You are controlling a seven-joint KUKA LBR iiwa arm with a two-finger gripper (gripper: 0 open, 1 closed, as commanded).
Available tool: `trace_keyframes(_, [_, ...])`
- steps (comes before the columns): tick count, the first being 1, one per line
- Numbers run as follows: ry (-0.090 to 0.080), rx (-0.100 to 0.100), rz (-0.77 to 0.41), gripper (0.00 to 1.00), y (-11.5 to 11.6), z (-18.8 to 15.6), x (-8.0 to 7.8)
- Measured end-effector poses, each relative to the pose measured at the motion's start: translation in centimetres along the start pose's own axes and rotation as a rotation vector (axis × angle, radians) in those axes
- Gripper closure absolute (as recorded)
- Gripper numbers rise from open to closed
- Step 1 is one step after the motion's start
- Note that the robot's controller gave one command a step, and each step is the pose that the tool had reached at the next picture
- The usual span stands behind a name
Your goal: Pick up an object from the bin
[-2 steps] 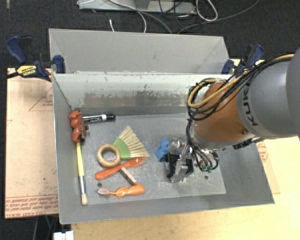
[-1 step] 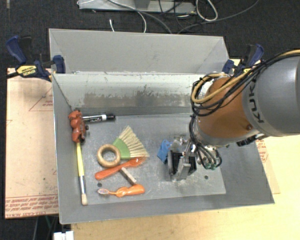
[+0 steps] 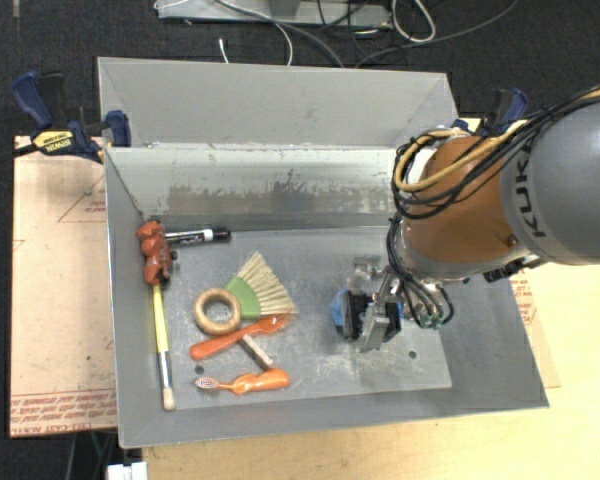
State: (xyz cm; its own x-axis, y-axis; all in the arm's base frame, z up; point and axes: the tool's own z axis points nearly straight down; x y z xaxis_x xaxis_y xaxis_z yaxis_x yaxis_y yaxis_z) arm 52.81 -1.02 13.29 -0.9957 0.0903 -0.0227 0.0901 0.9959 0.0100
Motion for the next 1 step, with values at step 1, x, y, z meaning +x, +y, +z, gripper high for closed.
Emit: trace_keyframes(1, [-0.003,-0.001,-0.001,1.0,0.04,-1.49,-0.12])
